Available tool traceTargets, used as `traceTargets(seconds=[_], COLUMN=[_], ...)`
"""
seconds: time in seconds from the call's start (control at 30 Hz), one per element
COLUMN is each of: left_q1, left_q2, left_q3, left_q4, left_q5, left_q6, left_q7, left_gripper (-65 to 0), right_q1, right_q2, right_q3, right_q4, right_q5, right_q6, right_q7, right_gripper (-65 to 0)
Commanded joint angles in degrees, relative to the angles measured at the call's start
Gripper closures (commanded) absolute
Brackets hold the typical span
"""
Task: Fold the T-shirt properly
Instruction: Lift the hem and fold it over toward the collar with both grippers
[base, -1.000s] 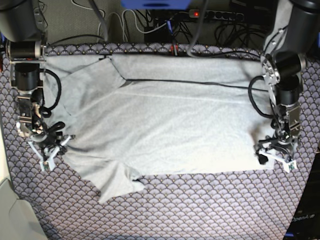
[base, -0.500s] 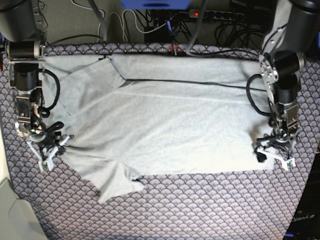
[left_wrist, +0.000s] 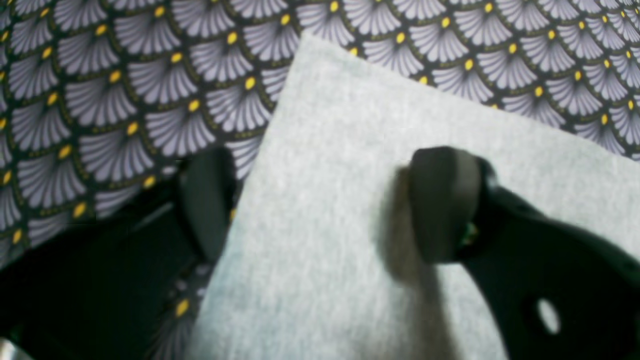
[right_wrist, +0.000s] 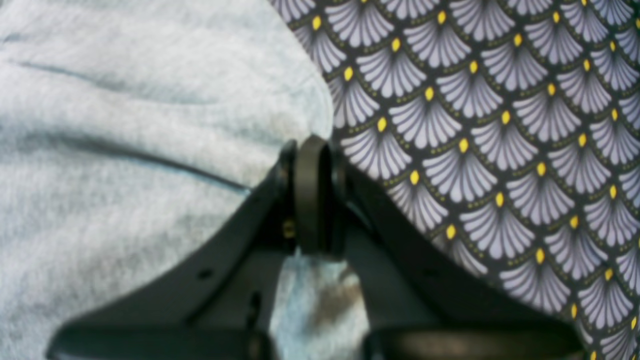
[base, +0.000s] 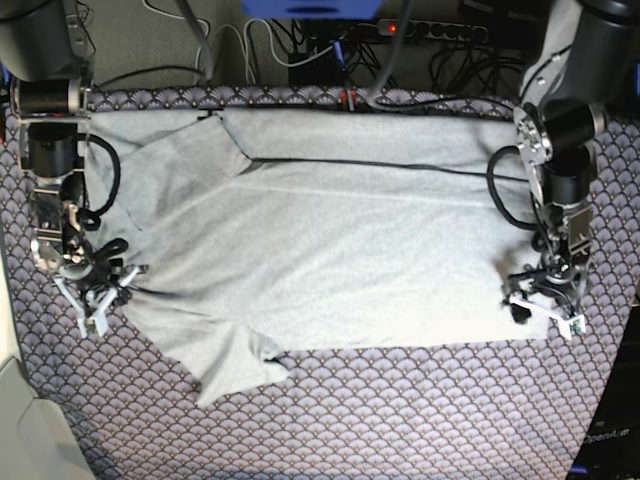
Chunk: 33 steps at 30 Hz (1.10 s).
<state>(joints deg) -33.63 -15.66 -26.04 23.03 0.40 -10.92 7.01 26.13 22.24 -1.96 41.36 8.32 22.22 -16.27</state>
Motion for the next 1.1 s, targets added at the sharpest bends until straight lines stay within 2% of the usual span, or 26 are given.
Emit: traceTargets(seconds=[0.0,0.23,0.33,0.53,0.7,0.8,0.9,1.07], left_q1=[-1.3,-1.3,-1.3,-1.3,1.1,3.3,5.6,9.2], left_q2=[-0.7,-0.7,-1.0,-1.2,-1.3,-0.8,-0.6,-0.2], left_q3=[0.0,-0.3,-0.3,-0.3,-0.3,-0.3,-0.3,-0.4], left_q4=[0.8,0.8,0.8,1.7,9.0,14.9,19.3,24.3], left_q5=[-0.4,-0.4,-0.4,-0.4,-0.4,-0.4,-0.4,-0.5], left_q6=[-0.3,0.2,0.2,0.2,0.1,0.1,0.1,0.1], left_q7=[-0.1,-0.1,-0.1,0.8,6.0,9.2,11.9,14.0], left_gripper=[-42.8,-0.3,-1.8,-0.4,-0.4,-0.4,-0.4,-0.4], right_q1=[1.7,1.6,1.5,1.5,1.4,0.4,-2.5,-10.0], right_q2=[1.1,1.1,1.1,1.1,2.1,2.2,2.2,2.0], right_q3=[0.2,0.2,0.2,0.2,0.5,3.0,5.6,6.7], right_q4=[1.0,1.0,1.0,1.1,1.1,1.2,6.9,19.3], right_q5=[0.3,0.3,0.3,0.3,0.4,0.4,0.4,0.4], right_q6=[-0.3,-0.3,-0.3,-0.3,-0.3,0.3,3.4,3.4], right_q7=[1.2,1.2,1.2,1.5,1.5,1.5,0.5,-2.5], right_gripper=[0.0,0.0,0.0,0.0,0.0,0.0,0.0,0.0])
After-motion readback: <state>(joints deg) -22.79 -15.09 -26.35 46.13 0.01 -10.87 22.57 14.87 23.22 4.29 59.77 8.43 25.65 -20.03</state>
